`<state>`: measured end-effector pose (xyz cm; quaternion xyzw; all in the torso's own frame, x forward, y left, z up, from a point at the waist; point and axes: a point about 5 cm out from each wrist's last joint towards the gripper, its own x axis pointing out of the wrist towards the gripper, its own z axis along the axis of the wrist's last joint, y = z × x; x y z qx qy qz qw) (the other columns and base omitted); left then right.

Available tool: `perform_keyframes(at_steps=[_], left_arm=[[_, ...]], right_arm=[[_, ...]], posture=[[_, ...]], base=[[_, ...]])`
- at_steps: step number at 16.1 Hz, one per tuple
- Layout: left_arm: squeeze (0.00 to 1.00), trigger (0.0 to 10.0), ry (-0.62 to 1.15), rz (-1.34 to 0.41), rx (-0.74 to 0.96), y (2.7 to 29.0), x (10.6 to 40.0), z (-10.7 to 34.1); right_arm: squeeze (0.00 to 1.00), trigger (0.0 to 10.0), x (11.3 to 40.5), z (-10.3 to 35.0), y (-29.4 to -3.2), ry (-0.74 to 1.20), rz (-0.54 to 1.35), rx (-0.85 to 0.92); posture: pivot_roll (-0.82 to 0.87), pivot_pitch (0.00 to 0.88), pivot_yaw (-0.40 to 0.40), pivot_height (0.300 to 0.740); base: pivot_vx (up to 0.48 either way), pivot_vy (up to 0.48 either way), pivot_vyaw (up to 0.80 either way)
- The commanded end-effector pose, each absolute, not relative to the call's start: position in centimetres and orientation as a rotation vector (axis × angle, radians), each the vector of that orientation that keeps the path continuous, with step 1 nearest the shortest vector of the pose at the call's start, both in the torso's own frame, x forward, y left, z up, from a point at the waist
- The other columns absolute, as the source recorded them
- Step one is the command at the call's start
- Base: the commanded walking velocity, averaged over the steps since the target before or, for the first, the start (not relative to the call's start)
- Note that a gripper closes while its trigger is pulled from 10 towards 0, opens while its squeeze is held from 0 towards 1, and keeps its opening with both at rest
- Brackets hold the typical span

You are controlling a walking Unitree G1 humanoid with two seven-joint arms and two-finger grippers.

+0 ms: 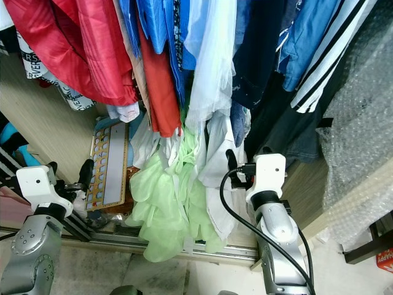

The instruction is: Clean up the room

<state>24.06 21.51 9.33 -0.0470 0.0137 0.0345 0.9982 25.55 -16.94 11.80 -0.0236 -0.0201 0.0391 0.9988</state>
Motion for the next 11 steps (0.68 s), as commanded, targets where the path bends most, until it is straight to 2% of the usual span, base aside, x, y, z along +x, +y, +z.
perform_keyframes(at_steps=[1, 9, 10, 11], left_arm=[[0.0, 10.0, 0.027, 0.076, -0.084, 21.8, 24.2, 9.5], [0.0, 10.0, 0.027, 0.076, -0.084, 21.8, 24.2, 9.5], [0.0, 10.0, -0.028, 0.058, -0.056, 21.0, 24.8, 10.9], [0.0, 10.0, -0.064, 0.057, -0.041, 20.4, 24.9, 11.8]], right_arm=[[0.0, 10.0, 25.6, 11.7, -17.0, -0.029, 0.072, -0.055], [0.0, 10.0, 25.6, 11.7, -17.0, -0.029, 0.072, -0.055], [0.0, 10.0, 26.6, 12.1, -16.4, -0.042, 0.122, -0.054], [0.0, 10.0, 27.3, 12.4, -16.1, -0.049, 0.153, -0.057]], posture=[[-0.01, 0.037, 0.015, 0.74], [-0.01, 0.037, 0.015, 0.74], [0.03, 0.1, -0.042, 0.74], [0.03, 0.102, -0.044, 0.74]], base=[[0.0, 0.0, 0.0], [0.0, 0.0, 0.0], [0.0, 0.0, 0.0], [0.0, 0.0, 0.0]])
